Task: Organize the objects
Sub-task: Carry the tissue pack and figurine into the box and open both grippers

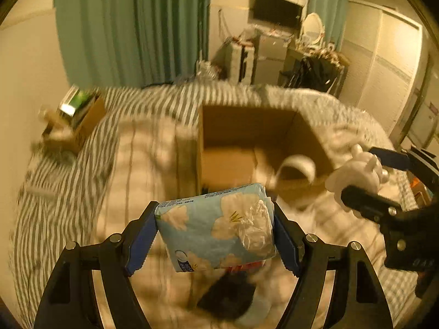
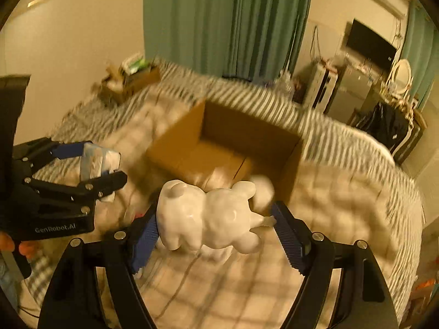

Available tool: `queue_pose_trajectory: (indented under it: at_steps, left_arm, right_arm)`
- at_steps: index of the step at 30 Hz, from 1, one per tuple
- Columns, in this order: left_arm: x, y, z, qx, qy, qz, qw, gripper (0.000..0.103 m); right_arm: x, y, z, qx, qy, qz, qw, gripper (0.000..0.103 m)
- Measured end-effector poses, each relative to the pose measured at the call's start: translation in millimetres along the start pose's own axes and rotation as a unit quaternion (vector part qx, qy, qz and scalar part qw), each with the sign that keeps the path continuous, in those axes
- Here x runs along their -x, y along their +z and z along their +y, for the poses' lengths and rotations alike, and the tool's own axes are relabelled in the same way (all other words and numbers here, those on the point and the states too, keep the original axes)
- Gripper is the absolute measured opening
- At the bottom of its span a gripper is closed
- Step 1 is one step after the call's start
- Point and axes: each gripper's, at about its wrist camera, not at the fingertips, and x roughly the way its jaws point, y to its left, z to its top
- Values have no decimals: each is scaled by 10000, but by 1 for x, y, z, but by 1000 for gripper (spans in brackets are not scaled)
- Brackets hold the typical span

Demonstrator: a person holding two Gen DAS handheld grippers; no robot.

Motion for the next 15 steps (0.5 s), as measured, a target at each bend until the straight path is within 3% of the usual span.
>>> queue_pose_trajectory:
  at_steps: [7, 11, 15]
  left_arm:
    - [-17, 81, -11, -46, -241, -445, 9987, 79]
    - [-51, 105, -13, -83, -158, -397, 9991, 79]
    - [-90, 106, -17, -106, -176, -218, 9996, 79]
  right_arm:
    - [-7, 72, -46, -239, -225, -559, 9979, 78]
    - [-34, 96, -68, -354, -239, -610, 9972, 78]
    - [-73, 101, -87, -548, -131, -466, 9973, 78]
